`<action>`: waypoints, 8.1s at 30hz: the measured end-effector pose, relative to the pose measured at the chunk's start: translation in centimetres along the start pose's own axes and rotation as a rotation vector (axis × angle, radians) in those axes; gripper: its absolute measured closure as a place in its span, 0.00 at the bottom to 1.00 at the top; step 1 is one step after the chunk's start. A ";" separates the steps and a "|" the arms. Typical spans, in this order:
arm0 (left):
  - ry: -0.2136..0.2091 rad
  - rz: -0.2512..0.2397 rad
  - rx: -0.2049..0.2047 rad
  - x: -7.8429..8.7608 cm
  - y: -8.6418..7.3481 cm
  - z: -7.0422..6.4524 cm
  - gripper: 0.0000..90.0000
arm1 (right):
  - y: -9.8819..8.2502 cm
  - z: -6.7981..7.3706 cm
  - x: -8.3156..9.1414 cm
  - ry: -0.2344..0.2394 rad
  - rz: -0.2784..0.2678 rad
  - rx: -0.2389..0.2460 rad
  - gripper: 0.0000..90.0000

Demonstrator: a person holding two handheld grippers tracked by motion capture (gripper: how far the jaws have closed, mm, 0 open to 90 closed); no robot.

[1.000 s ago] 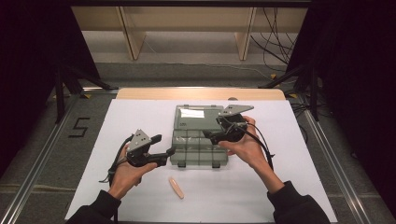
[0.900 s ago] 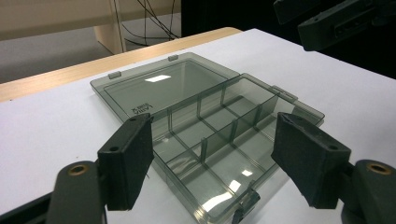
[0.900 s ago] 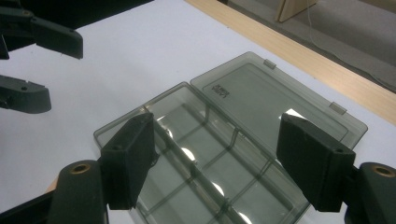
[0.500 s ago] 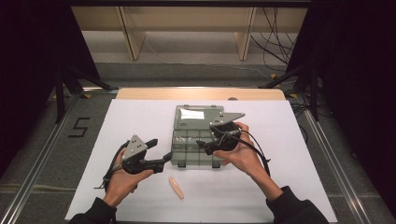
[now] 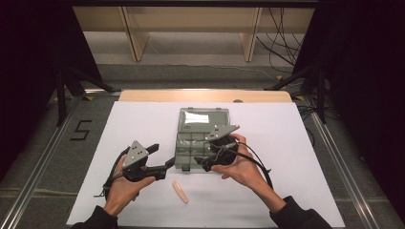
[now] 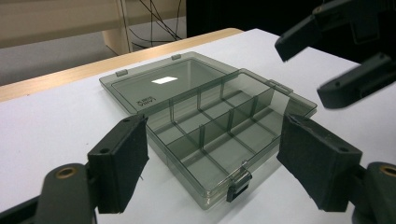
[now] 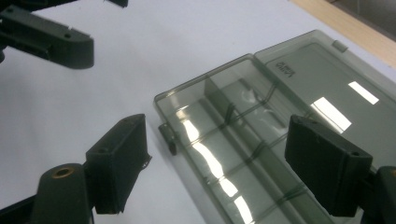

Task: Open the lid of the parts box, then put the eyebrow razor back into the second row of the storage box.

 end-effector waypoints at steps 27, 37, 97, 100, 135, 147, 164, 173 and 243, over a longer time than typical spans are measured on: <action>0.030 -0.011 0.007 1.3 0.0 0.1 0.24 | -2.1 4.1 -2.1 0.101 0.111 0.063 0.25; 0.031 -0.016 0.003 1.4 0.0 0.2 0.24 | -3.1 5.9 -3.4 0.144 0.164 0.078 0.27; 0.071 -0.015 0.012 1.4 -0.5 1.6 0.26 | -6.0 9.5 -7.7 0.240 0.423 0.184 0.66; 0.073 -0.018 0.014 1.4 -0.5 1.6 0.26 | -6.0 9.5 -7.7 0.237 0.425 0.185 0.69; 0.063 -0.017 0.016 1.3 -0.5 1.5 0.27 | -5.6 8.1 -7.3 0.238 0.434 0.124 0.88; 0.063 -0.014 0.021 1.3 -0.5 1.5 0.27 | -5.5 7.3 -7.2 0.220 0.428 0.127 0.91; 0.058 -0.015 0.019 1.3 -0.4 1.6 0.29 | -4.6 7.0 -6.6 0.239 0.392 0.134 0.91; 0.060 -0.012 0.018 1.3 -0.4 1.6 0.28 | -2.7 5.4 -4.8 0.218 0.335 0.106 0.91; 0.049 -0.008 0.012 1.1 -0.6 1.3 0.27 | -4.8 -4.4 -2.4 0.096 0.359 0.083 0.91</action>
Point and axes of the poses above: each handheld gripper's, and its own axes: x roughly backward along the jaws, y roughly out of its top, z roughly to its left, the point moved 7 cm from there along -x, roughly forward along the jaws, and after that the axes turned 12 degrees about -z, right-handed, at the moved point
